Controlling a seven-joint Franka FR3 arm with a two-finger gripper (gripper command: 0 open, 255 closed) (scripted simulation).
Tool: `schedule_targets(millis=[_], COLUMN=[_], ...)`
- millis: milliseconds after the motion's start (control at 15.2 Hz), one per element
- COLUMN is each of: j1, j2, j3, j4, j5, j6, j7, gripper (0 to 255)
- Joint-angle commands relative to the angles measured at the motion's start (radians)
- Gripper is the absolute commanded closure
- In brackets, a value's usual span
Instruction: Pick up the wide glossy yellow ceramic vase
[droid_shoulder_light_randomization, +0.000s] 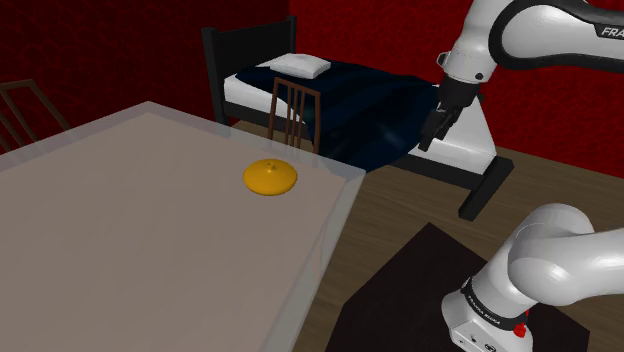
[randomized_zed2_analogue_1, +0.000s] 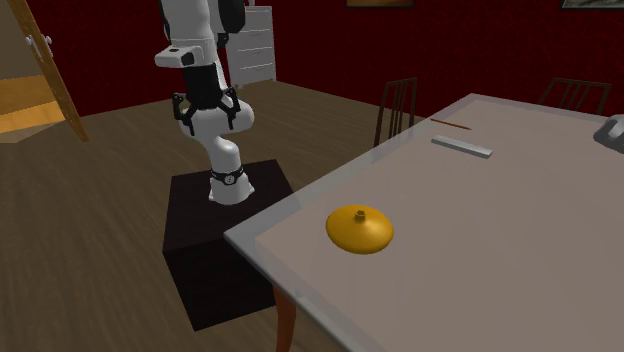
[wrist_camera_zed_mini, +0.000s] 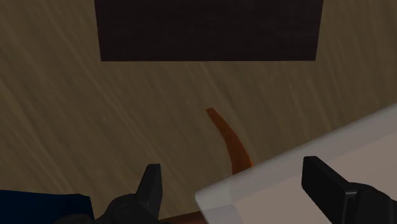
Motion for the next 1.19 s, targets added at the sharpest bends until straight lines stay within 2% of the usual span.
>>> schedule_targets(millis=[0, 594, 1122], j1=[0.000, 0.051, 0.073], j2=[0.000, 0.269, 0.544], j3=[0.000, 0.139, 0.245], j4=[0.000, 0.114, 0.302], j5=[0.000, 0.075, 0.075], j6=[0.000, 0.161, 0.253], j7=[0.000, 0.171, 0.321], gripper=[0, 0, 0])
